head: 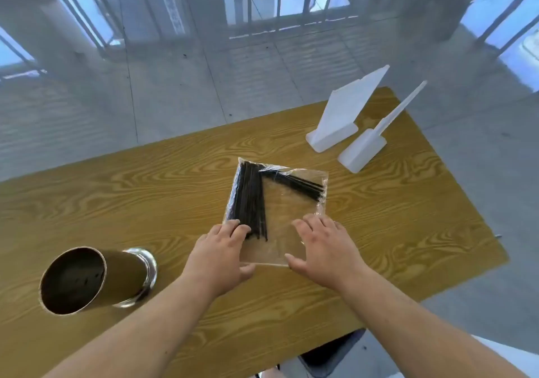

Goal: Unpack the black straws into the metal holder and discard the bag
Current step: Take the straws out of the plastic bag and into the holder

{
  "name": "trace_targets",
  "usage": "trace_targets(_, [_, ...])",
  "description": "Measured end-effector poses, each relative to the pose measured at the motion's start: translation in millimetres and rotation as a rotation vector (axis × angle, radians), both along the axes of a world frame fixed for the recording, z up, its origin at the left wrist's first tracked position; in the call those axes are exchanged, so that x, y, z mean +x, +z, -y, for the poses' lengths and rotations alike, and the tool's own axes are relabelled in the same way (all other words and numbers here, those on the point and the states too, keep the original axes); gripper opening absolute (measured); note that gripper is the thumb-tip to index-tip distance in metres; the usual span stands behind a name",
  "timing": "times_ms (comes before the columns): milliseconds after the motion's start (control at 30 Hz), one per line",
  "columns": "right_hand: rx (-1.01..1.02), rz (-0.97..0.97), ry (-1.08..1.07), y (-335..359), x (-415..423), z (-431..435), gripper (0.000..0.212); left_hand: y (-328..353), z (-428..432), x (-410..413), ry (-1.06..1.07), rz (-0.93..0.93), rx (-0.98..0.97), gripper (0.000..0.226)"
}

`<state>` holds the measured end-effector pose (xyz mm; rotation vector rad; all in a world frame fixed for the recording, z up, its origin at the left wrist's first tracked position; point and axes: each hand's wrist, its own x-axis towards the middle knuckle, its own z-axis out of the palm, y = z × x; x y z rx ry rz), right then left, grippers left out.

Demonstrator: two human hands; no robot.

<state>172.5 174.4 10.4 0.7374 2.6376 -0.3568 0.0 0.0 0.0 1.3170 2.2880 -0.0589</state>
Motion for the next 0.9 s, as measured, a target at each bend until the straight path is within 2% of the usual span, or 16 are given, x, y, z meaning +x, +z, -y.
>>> trace_targets(133, [-0.021, 0.066, 0.049, -24, 6, 4, 0.087, -20, 2, 2, -0.01, 0.013, -0.061, 0.083])
trace_targets(300, [-0.032, 0.106, 0.087, -45, 12, 2, 0.086, -36, 3, 2, -0.105, -0.084, -0.112, 0.075])
trace_targets(400, [-0.015, 0.07, 0.101, -50, 14, 2, 0.067, -41, 3, 2, -0.167, -0.151, -0.138, 0.061])
trace_targets(533, [-0.007, -0.043, 0.073, -49, 12, -1, 0.026, -40, 0, 3, -0.19, -0.192, -0.142, 0.048])
trace_targets(600, [-0.024, -0.077, 0.041, -44, 9, -6, 0.017, -38, -2, 3, -0.187, -0.197, -0.141, 0.048])
trace_targets(900, [-0.199, -0.292, -0.091, 13, -26, -29, 0.021, 10, -23, -2, 0.019, -0.094, -0.026, 0.05])
